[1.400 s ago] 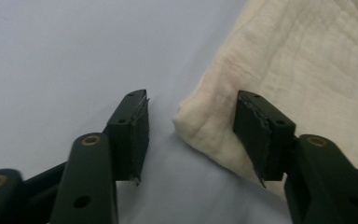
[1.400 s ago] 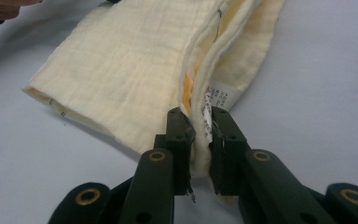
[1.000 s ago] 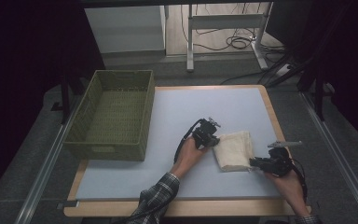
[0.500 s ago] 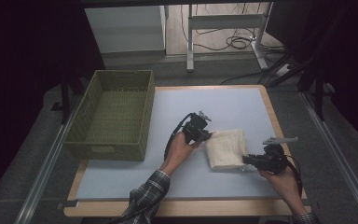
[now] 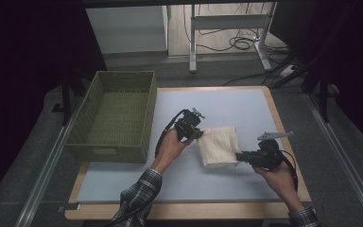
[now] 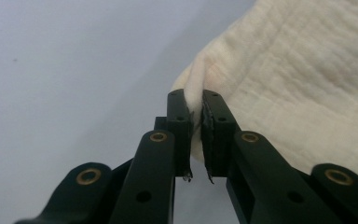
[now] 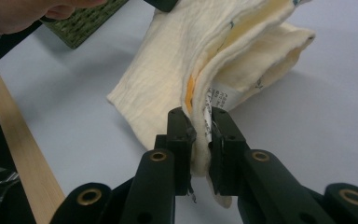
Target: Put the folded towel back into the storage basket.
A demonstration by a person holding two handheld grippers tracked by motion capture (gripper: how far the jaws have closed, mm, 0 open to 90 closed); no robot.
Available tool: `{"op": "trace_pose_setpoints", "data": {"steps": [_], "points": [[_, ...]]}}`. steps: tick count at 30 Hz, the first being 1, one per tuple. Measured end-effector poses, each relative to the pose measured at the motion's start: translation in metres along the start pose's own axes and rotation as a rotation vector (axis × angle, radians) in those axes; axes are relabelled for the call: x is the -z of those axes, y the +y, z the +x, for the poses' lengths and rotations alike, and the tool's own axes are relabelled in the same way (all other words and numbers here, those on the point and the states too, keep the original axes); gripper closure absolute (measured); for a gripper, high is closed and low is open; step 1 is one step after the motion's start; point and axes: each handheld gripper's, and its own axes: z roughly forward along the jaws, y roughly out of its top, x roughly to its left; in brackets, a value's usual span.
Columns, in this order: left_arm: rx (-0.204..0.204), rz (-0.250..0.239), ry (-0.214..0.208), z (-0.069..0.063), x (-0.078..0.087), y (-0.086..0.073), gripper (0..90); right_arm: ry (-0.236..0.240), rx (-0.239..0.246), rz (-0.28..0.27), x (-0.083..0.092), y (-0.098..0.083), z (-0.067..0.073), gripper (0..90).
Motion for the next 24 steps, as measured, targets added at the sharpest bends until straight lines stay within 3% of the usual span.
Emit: {"op": "trace_pose_setpoints", "data": {"steps": [14,24], "points": [[0.004,0.057,0.07,0.02,0.043,-0.001,84.3,0.07,0.021,-0.014,-0.018,0.033,0.019,80.1],[0.018,0.049,0.103,0.037,0.082,-0.005,83.8,0.111,0.043,-0.021,-0.027,0.062,0.036,80.1]]}}
